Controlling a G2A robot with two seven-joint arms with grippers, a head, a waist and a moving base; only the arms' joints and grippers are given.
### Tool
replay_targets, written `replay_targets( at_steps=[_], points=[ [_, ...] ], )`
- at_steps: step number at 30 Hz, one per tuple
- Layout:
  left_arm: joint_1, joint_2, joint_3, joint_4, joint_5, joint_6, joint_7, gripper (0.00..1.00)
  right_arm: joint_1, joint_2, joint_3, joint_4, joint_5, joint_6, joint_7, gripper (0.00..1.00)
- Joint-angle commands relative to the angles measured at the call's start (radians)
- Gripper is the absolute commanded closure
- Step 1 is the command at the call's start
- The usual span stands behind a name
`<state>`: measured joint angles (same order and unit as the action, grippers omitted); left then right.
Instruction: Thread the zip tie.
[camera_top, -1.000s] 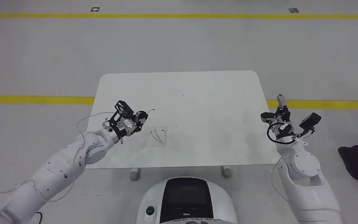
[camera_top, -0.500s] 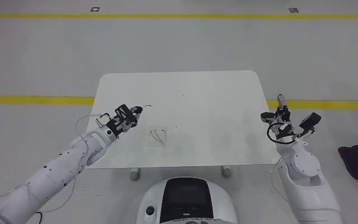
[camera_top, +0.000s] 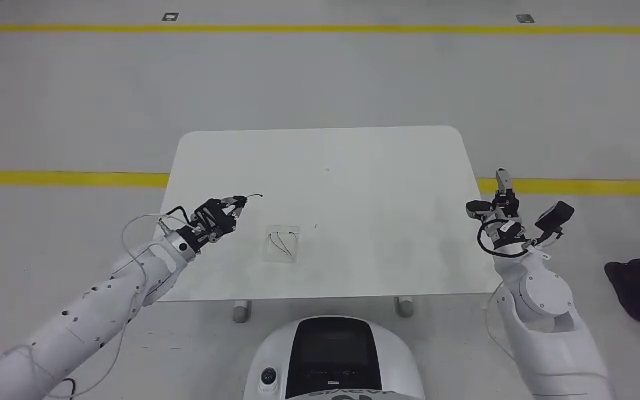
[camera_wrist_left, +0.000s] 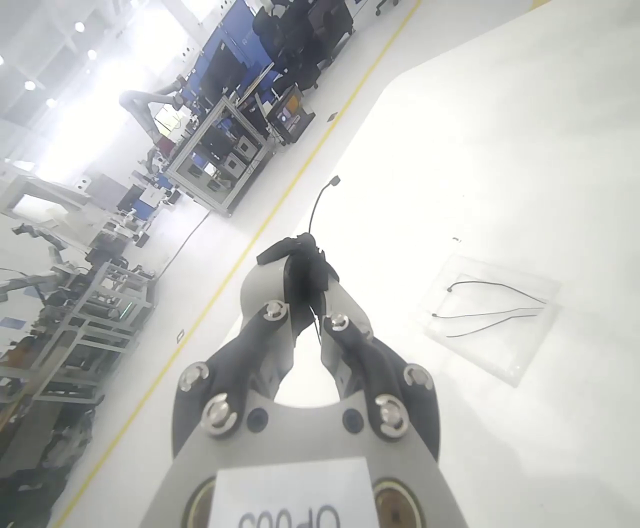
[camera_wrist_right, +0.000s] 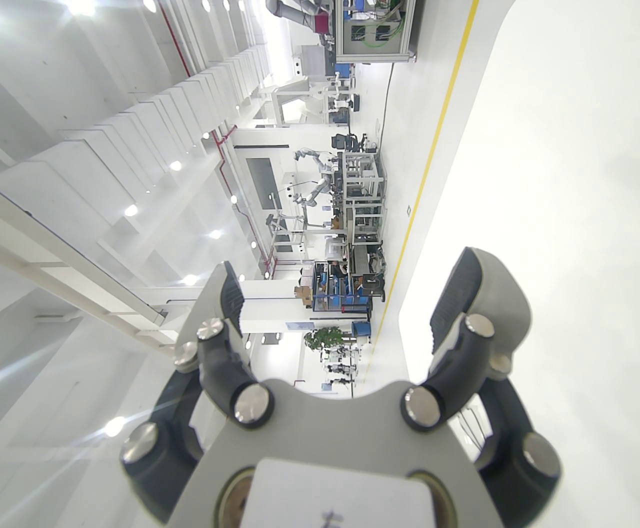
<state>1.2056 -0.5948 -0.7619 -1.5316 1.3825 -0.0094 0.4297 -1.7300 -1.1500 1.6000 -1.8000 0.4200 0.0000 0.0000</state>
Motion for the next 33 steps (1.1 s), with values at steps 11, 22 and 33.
replay_targets(
  at_steps=[11,22,33],
  points=[
    [0.0,0.0,0.0,0.0,0.0,0.0,0.0,1.0,0.0,0.0,0.0,0.0,0.0,0.0,0.0,0.0],
    [0.0,0.0,0.0,0.0,0.0,0.0,0.0,1.0,0.012,-0.001,-0.013,-0.014,-0.028,-0.002,0.035,0.0],
    [0.0,0.0,0.0,0.0,0.0,0.0,0.0,1.0,0.112,-0.007,-0.184,-0.03,-0.244,0.045,0.194,0.0]
  ],
)
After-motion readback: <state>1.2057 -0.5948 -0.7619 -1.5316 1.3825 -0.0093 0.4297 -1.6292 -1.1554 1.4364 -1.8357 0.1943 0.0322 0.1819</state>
